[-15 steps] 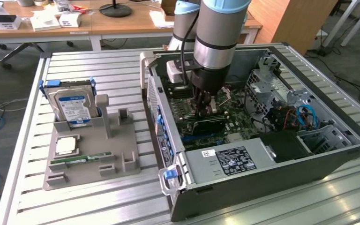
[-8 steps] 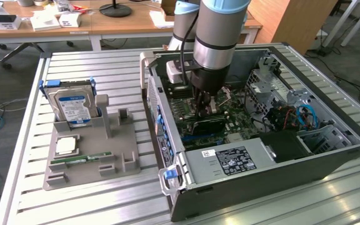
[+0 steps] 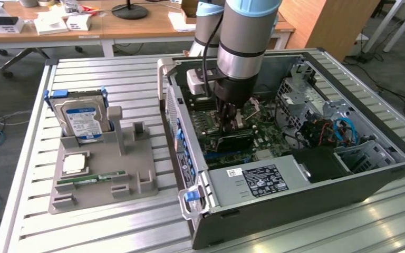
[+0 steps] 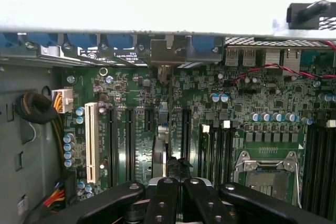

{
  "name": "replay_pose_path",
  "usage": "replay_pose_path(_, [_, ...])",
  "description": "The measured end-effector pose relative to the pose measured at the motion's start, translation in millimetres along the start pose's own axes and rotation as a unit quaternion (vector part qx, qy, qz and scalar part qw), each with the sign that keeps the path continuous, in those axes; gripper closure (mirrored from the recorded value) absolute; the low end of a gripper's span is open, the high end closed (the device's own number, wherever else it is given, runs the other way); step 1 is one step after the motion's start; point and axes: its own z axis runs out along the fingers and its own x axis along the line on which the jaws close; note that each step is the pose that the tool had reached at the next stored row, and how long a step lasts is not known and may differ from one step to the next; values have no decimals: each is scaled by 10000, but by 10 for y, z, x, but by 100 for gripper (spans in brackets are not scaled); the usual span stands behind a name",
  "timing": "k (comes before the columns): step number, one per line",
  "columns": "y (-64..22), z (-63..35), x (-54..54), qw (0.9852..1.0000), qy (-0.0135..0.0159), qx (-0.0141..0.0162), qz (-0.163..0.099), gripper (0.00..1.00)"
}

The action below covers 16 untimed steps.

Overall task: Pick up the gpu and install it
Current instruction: 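Press down on the gpu until it lock into place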

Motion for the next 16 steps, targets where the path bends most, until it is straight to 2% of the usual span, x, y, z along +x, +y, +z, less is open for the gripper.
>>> replay_pose_path(16, [26, 14, 11, 10000, 2, 2, -1, 89])
